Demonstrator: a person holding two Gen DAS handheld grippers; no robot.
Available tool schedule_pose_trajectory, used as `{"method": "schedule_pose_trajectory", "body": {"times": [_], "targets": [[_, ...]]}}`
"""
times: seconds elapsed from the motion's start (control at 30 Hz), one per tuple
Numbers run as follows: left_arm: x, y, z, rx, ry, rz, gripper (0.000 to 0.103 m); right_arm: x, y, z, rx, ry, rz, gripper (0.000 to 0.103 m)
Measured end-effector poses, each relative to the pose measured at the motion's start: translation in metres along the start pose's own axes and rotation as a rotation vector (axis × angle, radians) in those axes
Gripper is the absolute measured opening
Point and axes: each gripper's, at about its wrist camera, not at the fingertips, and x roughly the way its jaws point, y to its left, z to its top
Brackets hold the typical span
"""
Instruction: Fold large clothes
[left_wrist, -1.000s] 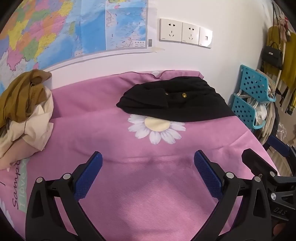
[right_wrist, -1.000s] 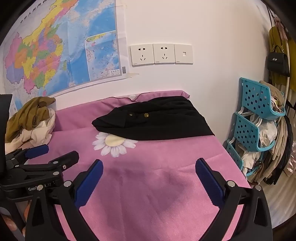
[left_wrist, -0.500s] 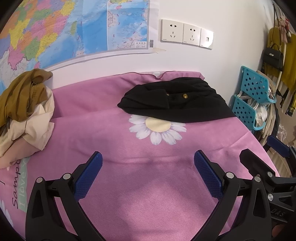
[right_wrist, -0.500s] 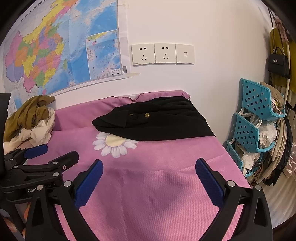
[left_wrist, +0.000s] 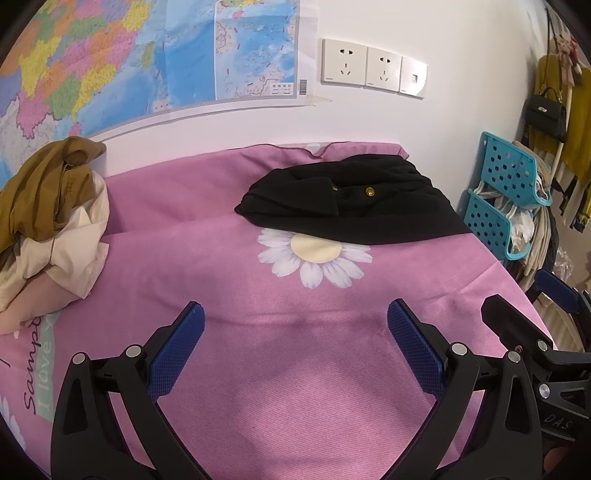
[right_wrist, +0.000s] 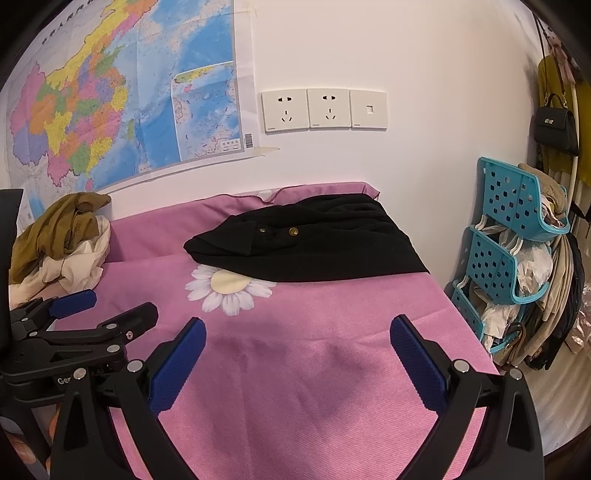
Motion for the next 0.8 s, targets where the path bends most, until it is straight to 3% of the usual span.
{"method": "schedule_pose_trajectory", "body": {"times": [0.8], "targets": [[0.0027, 0.0001, 0.0036, -0.011, 0.011, 0.004, 0.098, 0.0034, 0.0018, 0.0022, -0.009, 0.006, -0.001, 0.097]]}}
